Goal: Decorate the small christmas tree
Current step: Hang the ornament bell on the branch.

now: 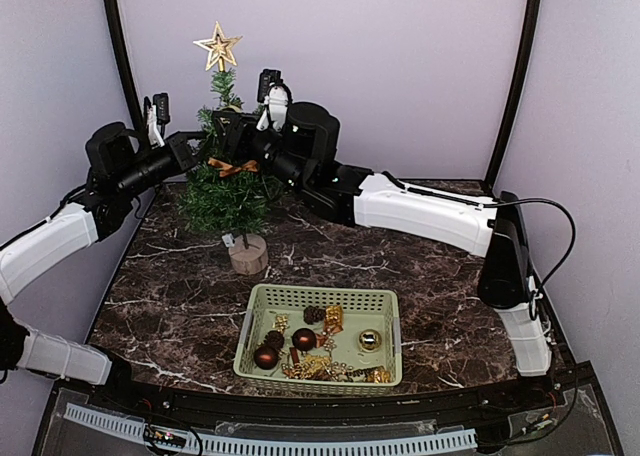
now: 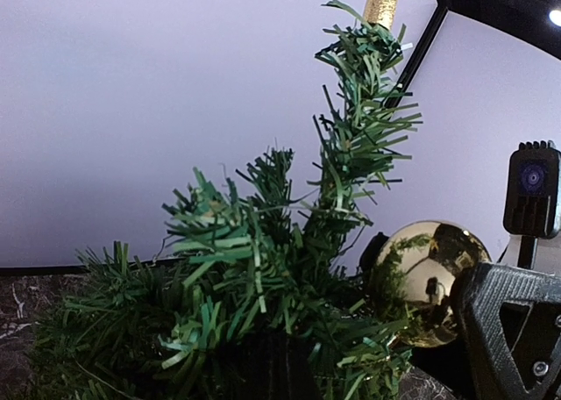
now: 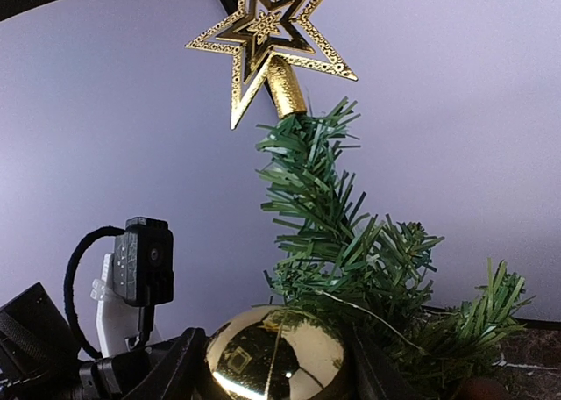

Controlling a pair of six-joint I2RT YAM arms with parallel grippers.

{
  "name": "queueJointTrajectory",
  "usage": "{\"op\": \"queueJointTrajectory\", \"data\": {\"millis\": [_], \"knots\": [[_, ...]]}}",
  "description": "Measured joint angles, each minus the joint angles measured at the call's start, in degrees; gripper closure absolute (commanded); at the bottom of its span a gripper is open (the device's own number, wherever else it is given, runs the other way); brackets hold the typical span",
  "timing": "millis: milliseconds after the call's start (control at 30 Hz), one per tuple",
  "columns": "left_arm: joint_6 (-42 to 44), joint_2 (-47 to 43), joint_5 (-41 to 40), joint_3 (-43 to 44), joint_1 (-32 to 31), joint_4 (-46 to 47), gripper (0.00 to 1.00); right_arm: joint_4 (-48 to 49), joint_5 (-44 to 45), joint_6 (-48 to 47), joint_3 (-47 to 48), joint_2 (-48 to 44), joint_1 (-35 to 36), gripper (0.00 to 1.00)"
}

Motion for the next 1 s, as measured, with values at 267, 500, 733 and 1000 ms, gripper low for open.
{"op": "queueJointTrajectory", "data": {"millis": [267, 500, 733, 1000], "knots": [[0.0, 0.33, -0.07, 0.76, 0.0, 0.79, 1.0, 0.07, 0.44, -0.02, 0.0, 0.0, 0.0, 0.56], [0.0, 1.53, -0.22, 3.61, 0.0, 1.27, 1.0, 0.07, 0.68, -0.02, 0.0, 0.0, 0.0, 0.56], [0.0, 3.76, -0.24, 3.89, 0.0, 1.27, 1.0, 0.13, 1.7, 0.0, -0.09, 0.0, 0.0, 0.56], [0.09, 3.67, -0.26, 3.87, 0.0, 1.16, 1.0, 0.68, 2.4, 0.0, -1.36, 0.0, 0.0, 0.54]]}}
